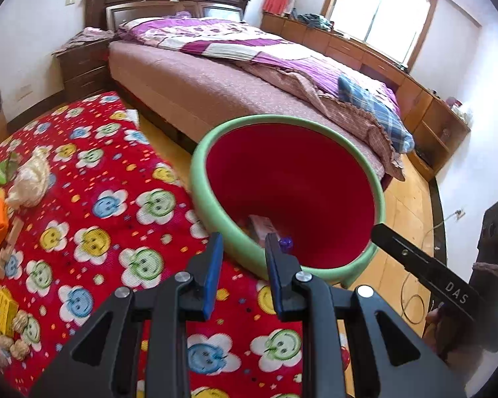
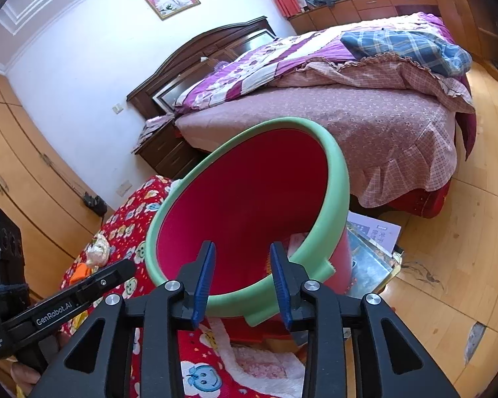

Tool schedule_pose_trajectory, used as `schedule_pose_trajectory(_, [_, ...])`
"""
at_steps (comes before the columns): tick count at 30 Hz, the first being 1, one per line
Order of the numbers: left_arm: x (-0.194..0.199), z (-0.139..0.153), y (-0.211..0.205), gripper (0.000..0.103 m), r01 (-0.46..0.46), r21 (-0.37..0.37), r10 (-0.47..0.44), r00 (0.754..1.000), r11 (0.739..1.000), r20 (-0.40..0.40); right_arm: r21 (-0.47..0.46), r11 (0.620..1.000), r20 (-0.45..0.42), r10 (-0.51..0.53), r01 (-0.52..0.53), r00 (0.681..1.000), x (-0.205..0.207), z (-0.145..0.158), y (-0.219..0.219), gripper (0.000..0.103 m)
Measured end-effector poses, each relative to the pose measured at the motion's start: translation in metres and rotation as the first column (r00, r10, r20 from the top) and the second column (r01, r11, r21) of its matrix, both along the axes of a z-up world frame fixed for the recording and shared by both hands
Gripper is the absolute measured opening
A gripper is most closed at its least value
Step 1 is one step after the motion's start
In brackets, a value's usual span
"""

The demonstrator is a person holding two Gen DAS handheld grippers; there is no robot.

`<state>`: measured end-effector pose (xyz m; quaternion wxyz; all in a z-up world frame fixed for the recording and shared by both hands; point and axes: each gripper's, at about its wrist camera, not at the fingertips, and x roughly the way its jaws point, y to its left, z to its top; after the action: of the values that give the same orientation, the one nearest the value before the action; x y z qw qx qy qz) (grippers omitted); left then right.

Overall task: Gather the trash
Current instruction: 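Move both open tools back over the bedspread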

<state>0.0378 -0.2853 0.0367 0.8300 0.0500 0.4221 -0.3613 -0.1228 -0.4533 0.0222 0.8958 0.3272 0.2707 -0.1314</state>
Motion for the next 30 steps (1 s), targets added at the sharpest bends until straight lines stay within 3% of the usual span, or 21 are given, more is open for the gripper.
schedule_pose_trajectory(13, [0.005, 0.006, 0.055, 0.026, -0.148, 0.006, 0.148, 0.989, 0.989, 0.002, -0.020, 0.999, 0.009, 0.050, -0.050, 0.999, 0.002, 0.013, 0.021, 0.043])
schedule_pose_trajectory(19, [0.007, 0.011, 0.085, 0.037, -0.216, -0.008, 0.217, 0.976, 0.976, 0.006, -0.031, 0.997, 0.005, 0.078, -0.077, 0.997, 0.006, 0.019, 0.034, 0.049])
schedule_pose_trajectory(30, [0.023, 0.013, 0.144, 0.039, -0.364, 0.004, 0.364, 0.932, 0.932, 0.009, -0.044, 0.990, 0.008, 0.137, -0.136, 0.991, 0.017, 0.025, 0.062, 0.056])
